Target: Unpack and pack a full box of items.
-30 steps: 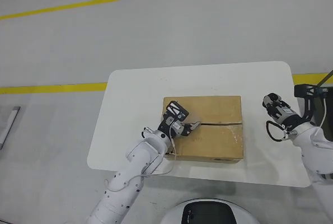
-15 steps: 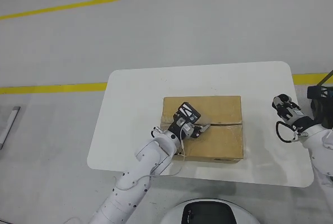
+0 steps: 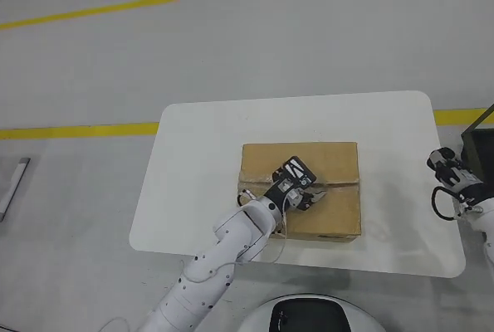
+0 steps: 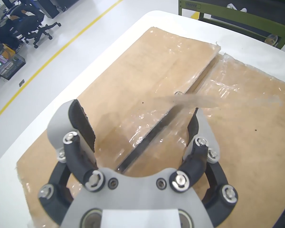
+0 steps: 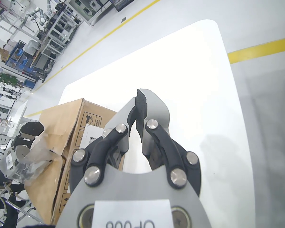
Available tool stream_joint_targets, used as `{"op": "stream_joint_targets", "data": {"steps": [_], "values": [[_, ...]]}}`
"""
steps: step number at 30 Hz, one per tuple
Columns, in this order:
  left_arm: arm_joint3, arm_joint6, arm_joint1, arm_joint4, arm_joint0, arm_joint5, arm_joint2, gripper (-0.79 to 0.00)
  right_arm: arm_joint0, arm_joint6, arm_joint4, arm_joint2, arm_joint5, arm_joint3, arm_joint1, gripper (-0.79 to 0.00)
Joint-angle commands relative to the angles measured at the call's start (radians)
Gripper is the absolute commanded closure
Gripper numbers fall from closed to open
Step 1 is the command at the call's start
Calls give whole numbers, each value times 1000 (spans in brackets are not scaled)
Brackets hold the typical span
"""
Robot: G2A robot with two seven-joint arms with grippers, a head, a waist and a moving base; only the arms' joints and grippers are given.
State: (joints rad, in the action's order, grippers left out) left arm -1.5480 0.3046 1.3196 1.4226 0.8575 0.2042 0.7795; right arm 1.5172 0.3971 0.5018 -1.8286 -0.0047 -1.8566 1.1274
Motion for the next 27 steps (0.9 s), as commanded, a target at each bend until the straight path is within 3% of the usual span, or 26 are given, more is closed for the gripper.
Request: {"op": "stream_joint_targets", "data": {"steps": [1, 10, 16, 21, 27], "values": [[4, -3, 5, 5, -6, -2, -8, -785, 12, 0, -8, -15, -5, 1, 0, 0], [-13, 2, 31, 14, -32, -11, -31, -785, 47, -4, -42, -58, -18, 2, -1, 0], [-82, 31, 26, 11, 1, 24, 3, -785, 42, -1, -60, -49, -34, -28, -1, 0], [-160, 76, 4, 7, 66, 47, 95, -785, 19, -13, -49, -22, -58, -65, 0, 0], [-260, 128, -28, 11, 180, 4, 269, -785, -11, -32, 34, 72, -93, -128, 1, 0]]}}
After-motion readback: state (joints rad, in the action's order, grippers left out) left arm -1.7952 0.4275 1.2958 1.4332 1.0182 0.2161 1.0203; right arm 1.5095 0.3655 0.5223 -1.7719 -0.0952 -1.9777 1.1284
